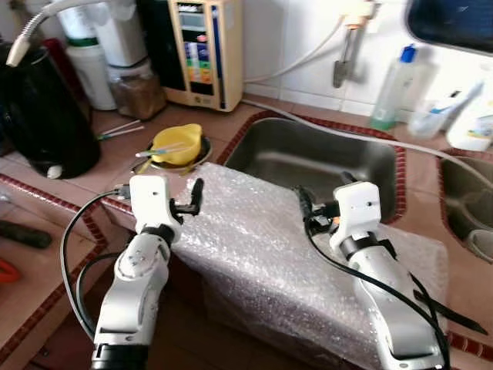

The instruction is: Kitchen organization

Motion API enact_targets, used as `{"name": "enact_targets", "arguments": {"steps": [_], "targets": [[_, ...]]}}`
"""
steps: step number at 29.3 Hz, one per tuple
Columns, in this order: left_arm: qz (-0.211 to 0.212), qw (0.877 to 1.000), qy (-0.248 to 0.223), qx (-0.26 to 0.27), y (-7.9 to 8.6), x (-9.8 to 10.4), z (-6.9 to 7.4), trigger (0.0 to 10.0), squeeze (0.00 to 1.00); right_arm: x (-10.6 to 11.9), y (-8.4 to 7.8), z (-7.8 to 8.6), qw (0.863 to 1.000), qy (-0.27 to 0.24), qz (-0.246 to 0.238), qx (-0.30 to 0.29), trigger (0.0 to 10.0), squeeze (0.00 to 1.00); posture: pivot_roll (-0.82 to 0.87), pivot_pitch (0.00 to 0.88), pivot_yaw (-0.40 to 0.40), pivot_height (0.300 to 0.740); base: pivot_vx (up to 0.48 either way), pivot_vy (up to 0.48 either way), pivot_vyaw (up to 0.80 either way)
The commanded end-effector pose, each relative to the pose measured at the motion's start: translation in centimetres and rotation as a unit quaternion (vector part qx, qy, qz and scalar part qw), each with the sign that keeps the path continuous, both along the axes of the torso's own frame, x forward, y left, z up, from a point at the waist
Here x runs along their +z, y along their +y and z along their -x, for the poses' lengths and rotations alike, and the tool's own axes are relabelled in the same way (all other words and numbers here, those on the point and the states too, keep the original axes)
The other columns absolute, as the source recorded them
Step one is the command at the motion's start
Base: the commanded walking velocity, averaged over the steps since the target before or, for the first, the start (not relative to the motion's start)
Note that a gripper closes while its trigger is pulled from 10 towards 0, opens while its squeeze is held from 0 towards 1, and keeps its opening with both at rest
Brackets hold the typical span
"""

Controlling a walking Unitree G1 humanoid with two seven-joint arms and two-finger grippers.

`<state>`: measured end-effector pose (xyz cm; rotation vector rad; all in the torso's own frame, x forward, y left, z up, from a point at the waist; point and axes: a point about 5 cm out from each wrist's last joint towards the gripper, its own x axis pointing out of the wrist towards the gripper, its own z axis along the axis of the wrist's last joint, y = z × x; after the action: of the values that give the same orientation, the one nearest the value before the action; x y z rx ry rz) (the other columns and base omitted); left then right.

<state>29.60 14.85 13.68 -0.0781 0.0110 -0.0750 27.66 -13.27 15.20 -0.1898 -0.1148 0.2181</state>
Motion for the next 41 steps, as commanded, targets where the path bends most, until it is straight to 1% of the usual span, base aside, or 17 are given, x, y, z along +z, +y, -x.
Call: {"name": "enact_targets", "arguments": {"steps": [1, 8, 22, 41], "targets": [[-0.005, 1.0, -0.003, -0.009, -0.38, 0.12, -0.09, 10.0, 0.0, 0.46, -0.24, 0.0, 1.0, -0.01, -0.003, -0.001, 10.0, 0.0, 0.01, 0.0, 0.042, 0.74, 0.0, 0.0, 0.0], [-0.009, 1.0, -0.012, -0.017, -0.53, 0.35, -0.16, 10.0, 0.0, 0.53, -0.27, -0.09, 1.0, -0.012, -0.001, 0.0, 10.0, 0.0, 0.01, 0.0, 0.042, 0.74, 0.0, 0.0, 0.0], [0.004, 1.0, -0.012, -0.029, -0.73, 0.21, 0.12, 10.0, 0.0, 0.51, -0.08, 0.07, 1.0, -0.013, 0.003, 0.008, 10.0, 0.0, 0.0, 0.0, 0.039, 0.74, 0.0, 0.0, 0.0], [0.01, 0.999, -0.009, -0.038, -0.86, 0.07, 0.19, 10.0, 0.0, 0.34, -0.01, 0.13, 1.0, -0.011, 0.005, 0.008, 10.0, 0.0, 0.0, 0.0, 0.042, 0.74, 0.262, 0.0, 0.0]]}}
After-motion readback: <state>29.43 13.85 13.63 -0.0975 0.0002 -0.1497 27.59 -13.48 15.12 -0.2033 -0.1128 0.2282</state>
